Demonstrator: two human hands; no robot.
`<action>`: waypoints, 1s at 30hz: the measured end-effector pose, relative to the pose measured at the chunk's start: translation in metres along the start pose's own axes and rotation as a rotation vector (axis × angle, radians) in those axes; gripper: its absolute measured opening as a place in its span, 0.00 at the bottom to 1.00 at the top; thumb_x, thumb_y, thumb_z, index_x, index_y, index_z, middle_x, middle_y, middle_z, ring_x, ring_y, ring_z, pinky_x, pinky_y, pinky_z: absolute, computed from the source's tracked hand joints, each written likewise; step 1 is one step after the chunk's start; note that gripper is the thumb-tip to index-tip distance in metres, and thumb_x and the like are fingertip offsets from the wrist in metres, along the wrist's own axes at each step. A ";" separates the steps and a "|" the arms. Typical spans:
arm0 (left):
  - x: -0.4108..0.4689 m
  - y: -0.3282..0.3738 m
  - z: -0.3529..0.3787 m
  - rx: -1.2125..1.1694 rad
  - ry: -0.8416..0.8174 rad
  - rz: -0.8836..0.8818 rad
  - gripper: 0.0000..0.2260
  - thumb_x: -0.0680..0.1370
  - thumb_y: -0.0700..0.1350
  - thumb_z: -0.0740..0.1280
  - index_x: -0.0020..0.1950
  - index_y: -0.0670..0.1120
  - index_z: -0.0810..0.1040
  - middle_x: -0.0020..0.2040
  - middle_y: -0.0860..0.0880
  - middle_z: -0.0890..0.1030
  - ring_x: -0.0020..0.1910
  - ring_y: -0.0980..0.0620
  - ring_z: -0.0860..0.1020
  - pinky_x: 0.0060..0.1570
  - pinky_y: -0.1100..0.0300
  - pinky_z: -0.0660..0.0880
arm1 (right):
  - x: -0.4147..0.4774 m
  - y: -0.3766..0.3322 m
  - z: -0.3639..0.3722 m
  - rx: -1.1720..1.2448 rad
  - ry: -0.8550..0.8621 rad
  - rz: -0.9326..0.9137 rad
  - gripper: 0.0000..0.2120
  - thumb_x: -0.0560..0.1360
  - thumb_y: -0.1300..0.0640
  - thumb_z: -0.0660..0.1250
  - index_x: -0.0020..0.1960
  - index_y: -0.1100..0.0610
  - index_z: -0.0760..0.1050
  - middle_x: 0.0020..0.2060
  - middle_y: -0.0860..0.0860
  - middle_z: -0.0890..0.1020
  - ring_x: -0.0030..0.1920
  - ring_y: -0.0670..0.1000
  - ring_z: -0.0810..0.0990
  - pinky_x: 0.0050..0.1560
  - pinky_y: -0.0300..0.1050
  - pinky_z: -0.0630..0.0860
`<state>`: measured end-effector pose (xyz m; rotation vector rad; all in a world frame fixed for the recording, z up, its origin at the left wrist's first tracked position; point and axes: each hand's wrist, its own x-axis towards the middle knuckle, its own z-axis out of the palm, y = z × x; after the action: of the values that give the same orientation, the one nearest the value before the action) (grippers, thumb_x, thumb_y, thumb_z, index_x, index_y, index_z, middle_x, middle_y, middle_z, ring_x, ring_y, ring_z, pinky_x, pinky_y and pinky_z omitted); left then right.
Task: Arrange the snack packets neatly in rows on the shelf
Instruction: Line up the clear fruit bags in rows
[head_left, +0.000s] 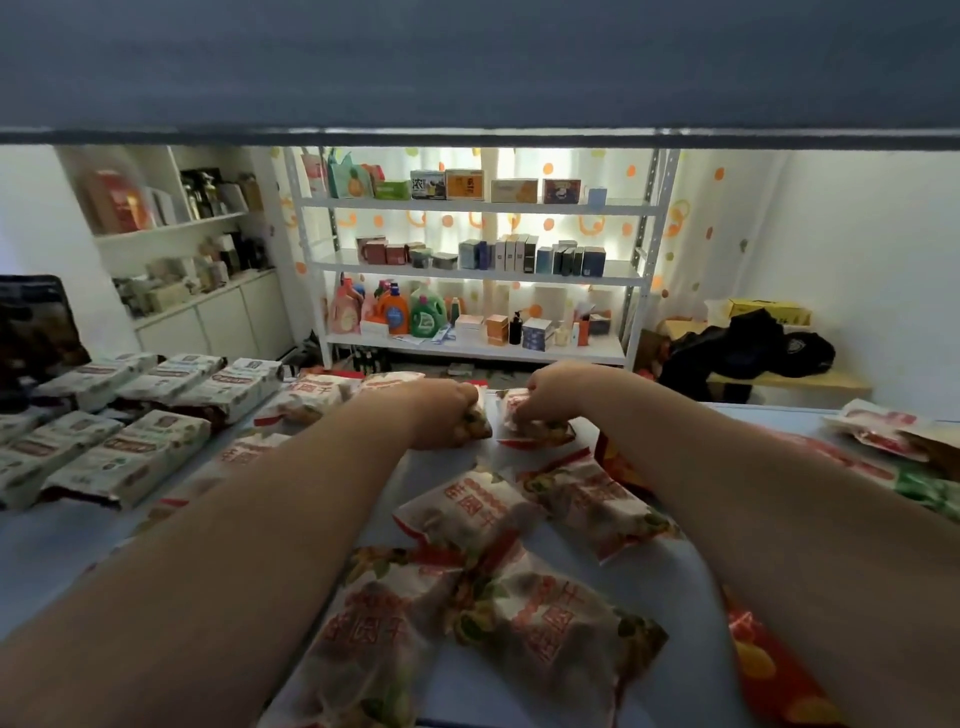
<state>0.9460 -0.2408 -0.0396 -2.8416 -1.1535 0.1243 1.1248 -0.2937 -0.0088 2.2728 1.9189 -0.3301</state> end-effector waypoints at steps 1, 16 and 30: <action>0.001 0.000 0.002 -0.015 0.003 -0.006 0.16 0.77 0.59 0.64 0.59 0.51 0.72 0.53 0.50 0.77 0.44 0.52 0.74 0.42 0.58 0.68 | 0.001 0.000 0.001 -0.025 0.010 0.000 0.24 0.78 0.41 0.62 0.65 0.56 0.75 0.53 0.54 0.80 0.52 0.53 0.78 0.56 0.48 0.76; -0.064 0.026 -0.032 -0.146 0.021 0.125 0.19 0.76 0.57 0.66 0.65 0.56 0.74 0.59 0.53 0.77 0.52 0.52 0.76 0.52 0.55 0.74 | -0.088 -0.007 -0.007 -0.090 0.209 -0.154 0.20 0.77 0.42 0.65 0.66 0.47 0.73 0.57 0.48 0.78 0.48 0.48 0.74 0.43 0.44 0.70; -0.095 0.030 -0.015 0.034 -0.028 0.108 0.21 0.78 0.58 0.60 0.70 0.56 0.70 0.70 0.46 0.70 0.65 0.46 0.70 0.61 0.50 0.71 | -0.130 -0.020 0.058 -0.058 0.179 0.109 0.27 0.75 0.36 0.62 0.72 0.40 0.68 0.54 0.53 0.78 0.47 0.51 0.72 0.37 0.43 0.66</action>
<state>0.9004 -0.3287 -0.0227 -2.8809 -0.9923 0.1881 1.0800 -0.4288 -0.0307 2.4306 1.8461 -0.0584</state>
